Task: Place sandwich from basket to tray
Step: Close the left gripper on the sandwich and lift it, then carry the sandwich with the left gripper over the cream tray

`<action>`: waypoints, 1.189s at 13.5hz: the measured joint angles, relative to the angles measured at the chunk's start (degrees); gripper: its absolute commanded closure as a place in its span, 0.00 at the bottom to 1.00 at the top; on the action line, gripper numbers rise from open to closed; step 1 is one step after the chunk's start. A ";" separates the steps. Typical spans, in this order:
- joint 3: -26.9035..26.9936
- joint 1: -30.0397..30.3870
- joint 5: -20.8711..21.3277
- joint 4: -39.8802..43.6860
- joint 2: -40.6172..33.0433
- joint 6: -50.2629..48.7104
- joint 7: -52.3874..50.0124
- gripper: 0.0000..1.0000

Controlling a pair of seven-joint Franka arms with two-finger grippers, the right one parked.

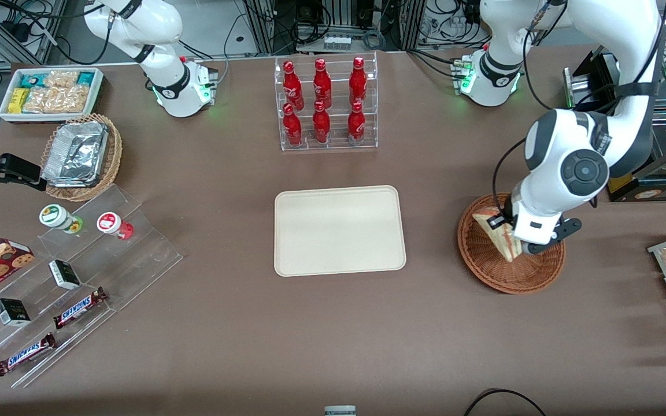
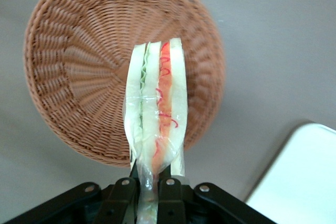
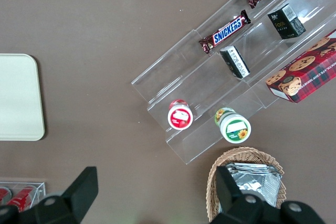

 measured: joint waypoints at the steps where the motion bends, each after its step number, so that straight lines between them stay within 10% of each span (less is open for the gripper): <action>1: -0.12 -1.96 -0.03 1.19 0.58 -0.17 0.03 1.00; 16: -0.52 -25.70 -5.67 25.04 25.03 -0.21 -3.03 1.00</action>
